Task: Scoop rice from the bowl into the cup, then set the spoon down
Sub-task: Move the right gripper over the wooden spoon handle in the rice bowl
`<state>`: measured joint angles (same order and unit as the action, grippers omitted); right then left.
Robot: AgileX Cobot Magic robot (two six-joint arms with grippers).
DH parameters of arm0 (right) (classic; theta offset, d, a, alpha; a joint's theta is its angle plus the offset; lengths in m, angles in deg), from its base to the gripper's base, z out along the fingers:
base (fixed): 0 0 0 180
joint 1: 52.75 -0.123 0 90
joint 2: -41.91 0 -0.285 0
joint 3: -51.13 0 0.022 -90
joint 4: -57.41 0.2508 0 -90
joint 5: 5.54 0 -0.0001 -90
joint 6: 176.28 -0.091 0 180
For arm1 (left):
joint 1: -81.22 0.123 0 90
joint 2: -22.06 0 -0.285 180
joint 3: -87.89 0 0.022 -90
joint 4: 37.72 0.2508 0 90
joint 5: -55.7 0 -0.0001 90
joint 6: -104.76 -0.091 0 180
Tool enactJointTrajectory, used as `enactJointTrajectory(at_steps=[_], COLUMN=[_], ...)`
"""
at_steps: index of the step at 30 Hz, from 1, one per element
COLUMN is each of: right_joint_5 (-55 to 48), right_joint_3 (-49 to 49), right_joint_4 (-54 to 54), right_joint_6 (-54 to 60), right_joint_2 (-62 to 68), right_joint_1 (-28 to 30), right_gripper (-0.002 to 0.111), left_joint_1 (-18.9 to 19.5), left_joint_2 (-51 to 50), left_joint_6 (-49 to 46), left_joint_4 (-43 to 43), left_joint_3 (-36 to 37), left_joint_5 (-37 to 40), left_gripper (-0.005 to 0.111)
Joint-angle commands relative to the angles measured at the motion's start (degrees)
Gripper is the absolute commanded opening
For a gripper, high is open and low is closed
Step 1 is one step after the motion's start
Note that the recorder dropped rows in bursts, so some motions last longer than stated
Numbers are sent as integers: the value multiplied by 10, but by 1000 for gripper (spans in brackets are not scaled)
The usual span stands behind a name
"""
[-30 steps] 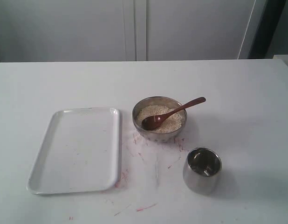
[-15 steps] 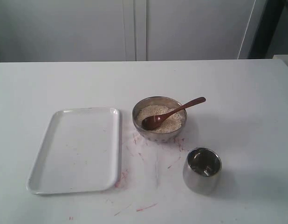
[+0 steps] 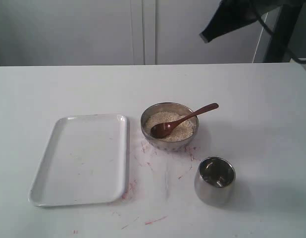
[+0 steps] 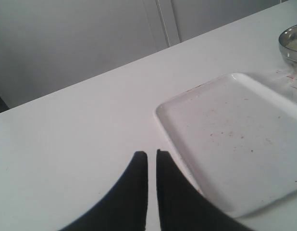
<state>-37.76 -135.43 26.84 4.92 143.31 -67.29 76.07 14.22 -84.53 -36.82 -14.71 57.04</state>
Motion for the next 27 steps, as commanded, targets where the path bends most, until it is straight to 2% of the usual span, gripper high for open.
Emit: enactJointTrajectory(at_steps=[1,5,11,15,18,27], right_joint_5=[-15,-50,-116,-157,-172,-177], right_joint_3=[3,3,3,3,3,3], right_joint_4=[44,97,273,370,377,374], right_joint_6=[65,176,484,641,708,746], right_joint_2=[23,41,50,50,50,83], right_joint_1=[3,3,3,3,3,22], right_gripper=[0,0,0,0,0,0], left_joint_1=[-2,-2,-2,-2,-2,-2], left_joint_2=[1,1,1,1,1,1], left_joint_6=[1,1,1,1,1,1], left_joint_4=[-4,-4,-4,-4,-4,-4], left_joint_3=[-2,-2,-2,-2,-2,-2], left_joint_5=[-1,-1,-1,-1,-1,-1], left_gripper=[14,14,14,14,14,14])
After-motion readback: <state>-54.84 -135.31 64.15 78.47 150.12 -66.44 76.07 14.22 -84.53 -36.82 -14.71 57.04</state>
